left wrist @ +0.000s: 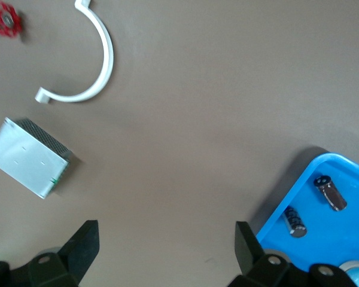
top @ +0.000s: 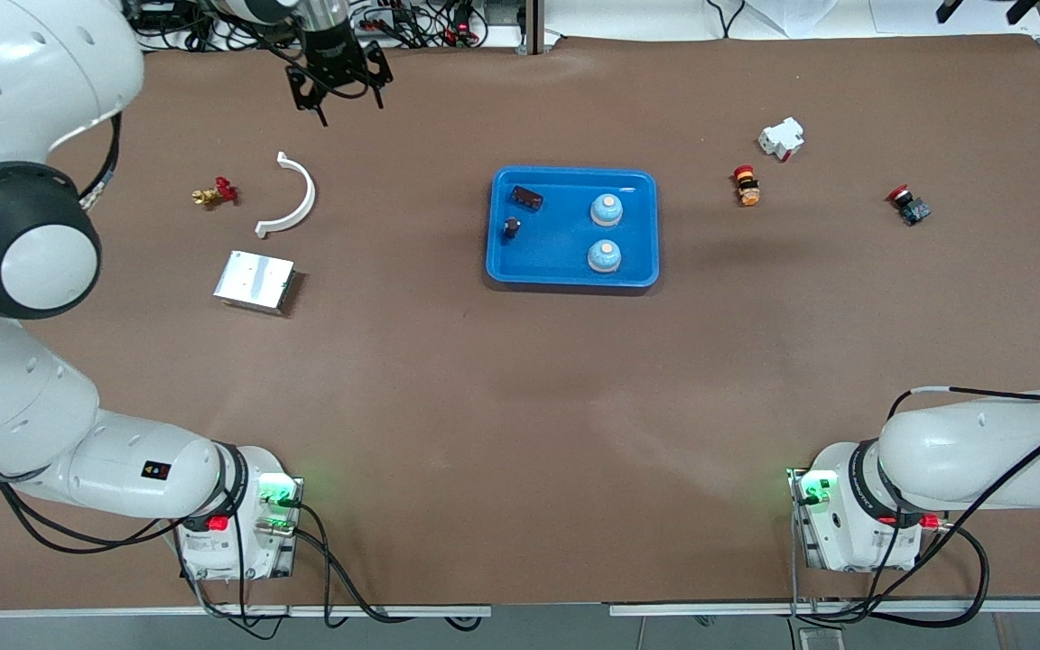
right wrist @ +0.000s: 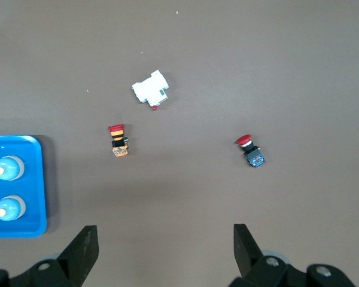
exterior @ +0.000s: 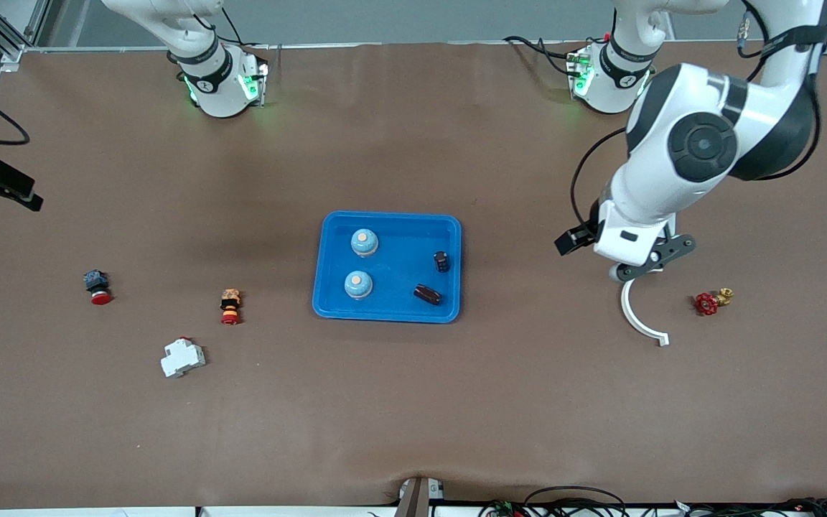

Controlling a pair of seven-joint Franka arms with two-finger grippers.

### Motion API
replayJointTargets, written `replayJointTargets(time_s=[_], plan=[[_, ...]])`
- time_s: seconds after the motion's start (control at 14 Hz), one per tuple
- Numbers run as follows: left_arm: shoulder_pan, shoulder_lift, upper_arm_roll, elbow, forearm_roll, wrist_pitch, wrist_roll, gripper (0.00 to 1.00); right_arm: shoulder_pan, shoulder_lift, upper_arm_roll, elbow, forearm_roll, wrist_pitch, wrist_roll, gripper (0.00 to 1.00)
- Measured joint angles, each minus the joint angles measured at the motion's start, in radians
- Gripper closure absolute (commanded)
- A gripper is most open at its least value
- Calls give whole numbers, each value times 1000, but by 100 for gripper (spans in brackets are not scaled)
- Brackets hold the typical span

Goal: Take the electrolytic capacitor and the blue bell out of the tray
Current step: 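Move the left gripper toward the tray while the right gripper follows, then grasp a capacitor with the left gripper while the right gripper grasps a bell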

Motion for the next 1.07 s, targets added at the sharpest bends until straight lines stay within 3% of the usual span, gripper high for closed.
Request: replayJointTargets(time_s=[0.5, 0.71, 1.07], plan=[[-114, 140, -2, -6, 0, 180, -316, 0, 53, -1, 9, -248, 23, 246, 98, 0], [-153, 193, -2, -5, 0, 263, -408, 0, 178, -1, 14, -343, 24, 339, 310, 0], [-218, 282, -4, -5, -31, 445, -516, 13, 415, 4, 21, -380, 23, 396, 688, 0]])
